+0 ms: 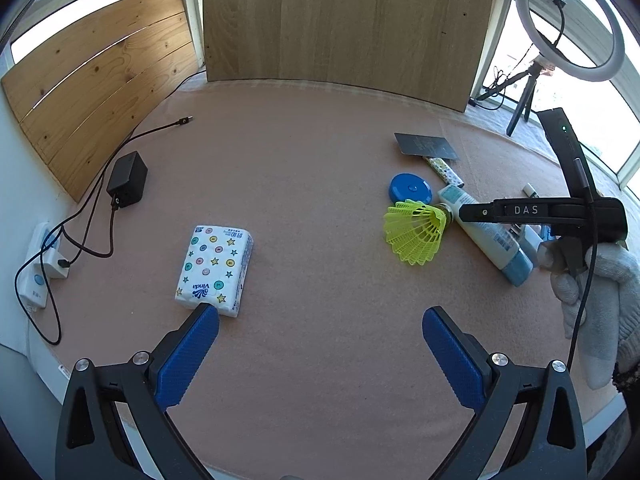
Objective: Organize objects
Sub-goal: 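Reach the right tool to the white-and-blue lotion tube and close on it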
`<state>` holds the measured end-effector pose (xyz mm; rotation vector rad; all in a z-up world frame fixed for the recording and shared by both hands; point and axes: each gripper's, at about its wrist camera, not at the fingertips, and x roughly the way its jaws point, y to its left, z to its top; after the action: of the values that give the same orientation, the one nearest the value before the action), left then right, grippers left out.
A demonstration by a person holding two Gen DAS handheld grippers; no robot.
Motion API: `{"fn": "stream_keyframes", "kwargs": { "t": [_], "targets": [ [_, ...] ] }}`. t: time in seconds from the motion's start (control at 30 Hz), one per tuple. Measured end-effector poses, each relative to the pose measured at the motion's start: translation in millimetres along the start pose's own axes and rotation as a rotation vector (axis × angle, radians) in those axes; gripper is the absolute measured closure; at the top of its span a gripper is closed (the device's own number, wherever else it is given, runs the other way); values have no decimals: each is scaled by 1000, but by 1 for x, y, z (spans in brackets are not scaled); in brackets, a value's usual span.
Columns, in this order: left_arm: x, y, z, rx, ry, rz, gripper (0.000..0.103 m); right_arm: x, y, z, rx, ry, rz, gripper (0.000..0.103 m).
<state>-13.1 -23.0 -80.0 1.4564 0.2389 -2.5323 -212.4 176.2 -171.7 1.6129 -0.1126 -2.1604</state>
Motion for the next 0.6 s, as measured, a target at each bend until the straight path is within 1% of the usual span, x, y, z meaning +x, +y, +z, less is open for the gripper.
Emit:
{"fn": "stream_keyframes", "kwargs": {
  "t": [0.07,0.13,0.27,0.37,0.6],
  "targets": [
    [0,-1,1,4,0,-4,0,-1,-3,-2,25,1,14,57],
    [1,-2,2,10,2,-10,0,-2,-6,-6,56,8,39,60],
    [4,-6,5,24,3,-30,0,-5,-7,-20,106,15,75,64],
    [5,-12,7,41,2,-58,0,-8,-5,-34,137,9,87,65],
    [17,-42,4,133,47,-151,0,-18,-2,-73,239,-9,83,65]
  ]
}}
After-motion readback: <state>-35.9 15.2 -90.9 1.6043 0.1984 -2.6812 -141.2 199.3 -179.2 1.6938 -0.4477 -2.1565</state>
